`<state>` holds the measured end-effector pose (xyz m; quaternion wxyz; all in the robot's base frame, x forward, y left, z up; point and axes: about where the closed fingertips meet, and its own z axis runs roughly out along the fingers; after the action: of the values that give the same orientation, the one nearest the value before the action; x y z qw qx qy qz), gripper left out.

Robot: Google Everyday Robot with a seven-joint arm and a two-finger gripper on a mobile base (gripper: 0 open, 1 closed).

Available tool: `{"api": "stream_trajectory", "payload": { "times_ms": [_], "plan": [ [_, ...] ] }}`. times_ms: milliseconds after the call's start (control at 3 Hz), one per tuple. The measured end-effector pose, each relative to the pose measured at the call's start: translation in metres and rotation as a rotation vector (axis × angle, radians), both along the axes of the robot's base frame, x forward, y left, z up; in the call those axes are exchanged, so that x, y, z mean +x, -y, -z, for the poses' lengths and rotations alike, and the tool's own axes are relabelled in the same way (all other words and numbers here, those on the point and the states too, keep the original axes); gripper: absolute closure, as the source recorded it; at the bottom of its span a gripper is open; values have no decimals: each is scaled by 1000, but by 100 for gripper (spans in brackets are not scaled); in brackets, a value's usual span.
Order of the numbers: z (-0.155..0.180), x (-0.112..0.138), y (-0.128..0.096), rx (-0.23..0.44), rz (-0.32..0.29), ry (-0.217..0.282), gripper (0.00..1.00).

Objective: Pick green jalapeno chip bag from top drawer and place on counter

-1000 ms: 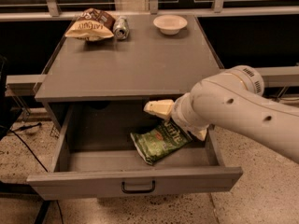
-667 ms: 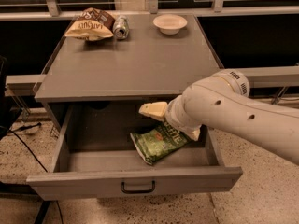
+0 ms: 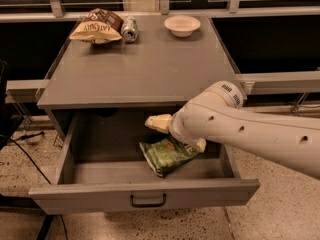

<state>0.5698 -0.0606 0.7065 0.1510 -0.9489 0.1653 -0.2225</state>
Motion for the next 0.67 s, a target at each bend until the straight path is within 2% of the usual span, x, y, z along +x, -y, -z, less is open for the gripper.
{"api": "stream_trajectory", "payload": {
  "times_ms": [667],
  "plan": [
    [29,6,-25,-89,-4,-8,0]
  ]
}}
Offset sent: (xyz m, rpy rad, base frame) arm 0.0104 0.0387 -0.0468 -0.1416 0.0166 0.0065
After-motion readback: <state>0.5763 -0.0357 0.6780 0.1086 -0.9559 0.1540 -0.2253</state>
